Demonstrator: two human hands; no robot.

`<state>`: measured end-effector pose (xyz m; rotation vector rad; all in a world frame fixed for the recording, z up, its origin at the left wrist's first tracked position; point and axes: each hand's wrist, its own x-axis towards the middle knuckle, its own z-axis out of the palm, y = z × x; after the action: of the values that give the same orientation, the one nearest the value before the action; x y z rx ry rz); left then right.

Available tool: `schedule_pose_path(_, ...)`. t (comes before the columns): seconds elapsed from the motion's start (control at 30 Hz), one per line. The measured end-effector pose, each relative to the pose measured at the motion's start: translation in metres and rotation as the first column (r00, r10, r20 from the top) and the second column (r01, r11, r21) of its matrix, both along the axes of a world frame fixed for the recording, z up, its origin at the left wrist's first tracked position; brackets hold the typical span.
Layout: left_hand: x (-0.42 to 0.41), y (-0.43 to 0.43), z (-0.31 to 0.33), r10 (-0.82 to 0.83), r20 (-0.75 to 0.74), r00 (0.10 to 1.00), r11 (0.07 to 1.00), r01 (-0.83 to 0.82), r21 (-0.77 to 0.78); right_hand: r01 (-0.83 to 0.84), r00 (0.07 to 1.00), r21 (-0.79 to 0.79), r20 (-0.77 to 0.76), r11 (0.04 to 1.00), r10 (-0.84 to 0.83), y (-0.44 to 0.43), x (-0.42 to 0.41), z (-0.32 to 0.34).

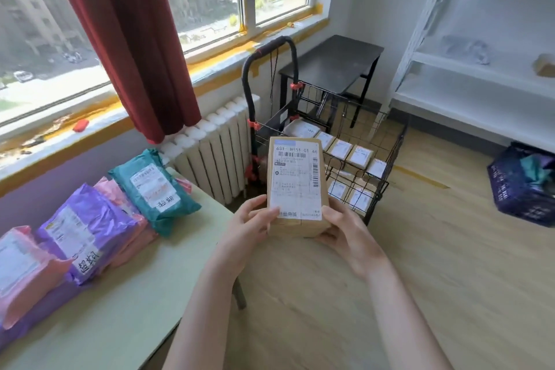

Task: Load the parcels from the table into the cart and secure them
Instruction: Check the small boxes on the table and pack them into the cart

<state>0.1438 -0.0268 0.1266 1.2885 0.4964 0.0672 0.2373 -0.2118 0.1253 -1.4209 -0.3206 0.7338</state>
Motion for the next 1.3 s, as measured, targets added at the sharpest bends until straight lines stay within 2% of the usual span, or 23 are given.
schedule_pose_path(0.1, 0.029, -0.006, -0.006, -0.046, -0.026, 0.999, 0.999, 0.046, -0.01, 0.028, 0.999, 0.007, -0.023, 1.0, -0.028, -0.01, 0.022, -0.004)
schedule_pose_path(0.23, 0.073, -0.006, -0.01, -0.073, -0.048, 0.996, 0.991, 0.067, -0.118, 0.035, 0.999, -0.011, -0.014, 0.999, -0.035, -0.013, 0.052, -0.007)
schedule_pose_path(0.47, 0.177, 0.028, -0.031, -0.061, -0.084, 0.995, 0.981, 0.045, -0.187, 0.073, 0.997, -0.094, -0.002, 0.993, -0.074, -0.004, 0.123, -0.016)
schedule_pose_path(0.6, 0.237, 0.052, -0.039, -0.064, -0.095, 0.993, 0.968, 0.038, -0.249, 0.148, 0.988, -0.126, -0.028, 0.981, -0.153, 0.01, 0.171, -0.021)
schedule_pose_path(0.73, 0.285, 0.072, -0.042, -0.094, -0.103, 0.99, 0.95, 0.058, -0.305, 0.295, 0.951, -0.144, -0.049, 0.945, -0.304, 0.033, 0.22, -0.027)
schedule_pose_path(0.87, 0.322, 0.088, -0.053, -0.061, -0.116, 0.991, 0.933, 0.016, -0.36, 0.473, 0.865, -0.09, -0.143, 0.877, -0.481, 0.057, 0.256, -0.039)
schedule_pose_path(1.03, 0.357, 0.089, -0.067, 0.016, -0.167, 0.986, 0.86, -0.099, -0.5, 0.531, 0.808, -0.035, -0.279, 0.847, -0.518, 0.078, 0.279, -0.058)
schedule_pose_path(1.17, 0.382, 0.09, -0.08, -0.011, -0.233, 0.972, 0.862, -0.109, -0.496, 0.583, 0.767, 0.005, -0.334, 0.813, -0.548, 0.084, 0.306, -0.066)
schedule_pose_path(1.3, 0.418, 0.092, -0.093, -0.067, -0.291, 0.954, 0.936, -0.041, -0.349, 0.613, 0.728, -0.044, -0.357, 0.789, -0.586, 0.079, 0.348, -0.076)
